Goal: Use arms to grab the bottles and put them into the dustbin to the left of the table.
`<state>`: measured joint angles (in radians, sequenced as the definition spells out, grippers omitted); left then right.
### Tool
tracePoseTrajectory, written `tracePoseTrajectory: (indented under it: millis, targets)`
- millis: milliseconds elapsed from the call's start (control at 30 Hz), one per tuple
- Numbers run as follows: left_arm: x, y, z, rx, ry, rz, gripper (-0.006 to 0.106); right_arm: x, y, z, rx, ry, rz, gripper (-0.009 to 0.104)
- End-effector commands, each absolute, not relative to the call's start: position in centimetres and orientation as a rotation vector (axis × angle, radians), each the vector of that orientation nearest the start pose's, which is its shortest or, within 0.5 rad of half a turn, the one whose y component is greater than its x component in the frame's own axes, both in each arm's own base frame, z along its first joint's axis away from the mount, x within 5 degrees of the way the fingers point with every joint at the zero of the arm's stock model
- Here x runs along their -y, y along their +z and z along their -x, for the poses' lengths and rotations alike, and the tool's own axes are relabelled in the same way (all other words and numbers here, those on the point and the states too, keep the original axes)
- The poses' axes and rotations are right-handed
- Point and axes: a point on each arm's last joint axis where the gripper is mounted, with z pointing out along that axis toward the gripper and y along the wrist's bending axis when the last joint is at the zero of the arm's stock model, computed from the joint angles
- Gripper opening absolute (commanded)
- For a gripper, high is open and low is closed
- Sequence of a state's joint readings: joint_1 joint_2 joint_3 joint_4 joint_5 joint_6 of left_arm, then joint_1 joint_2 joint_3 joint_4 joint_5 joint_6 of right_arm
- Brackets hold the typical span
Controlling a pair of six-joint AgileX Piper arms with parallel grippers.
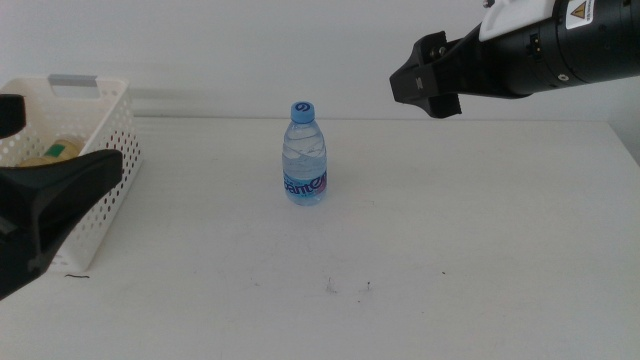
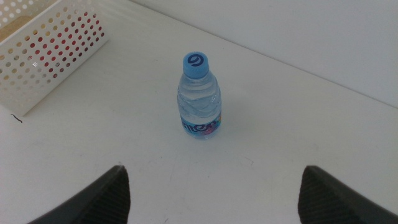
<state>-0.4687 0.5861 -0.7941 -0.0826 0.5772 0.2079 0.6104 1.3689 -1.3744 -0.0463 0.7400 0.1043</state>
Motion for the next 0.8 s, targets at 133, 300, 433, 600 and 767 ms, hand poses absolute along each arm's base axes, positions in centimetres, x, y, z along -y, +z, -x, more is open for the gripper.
tracePoseTrajectory:
  millis: [133, 300, 433, 600, 767]
  targets:
    - [5.0, 38.6, -9.5, -1.7, -0.237, -0.576, 0.094, -16.9, 40.1, -24.8, -2.144, 0.33, 0.586, 0.091]
    - [6.3, 35.4, -12.5, -1.435, -0.203, -0.513, 0.094, -16.9, 40.1, -24.8, -2.144, 0.333, 0.585, 0.091]
    - [7.4, 28.6, -14.5, -1.491, -0.329, -0.412, 0.094, -16.9, 40.1, -24.8, -2.144, 0.333, 0.585, 0.091]
    - [8.4, 23.6, -16.6, -1.614, -0.382, -0.361, 0.094, -16.9, 40.1, -24.8, -2.144, 0.333, 0.585, 0.091]
    - [9.5, 21.3, -18.5, -1.632, -0.397, -0.368, 0.094, -16.9, 40.1, -24.8, -2.144, 0.333, 0.585, 0.091]
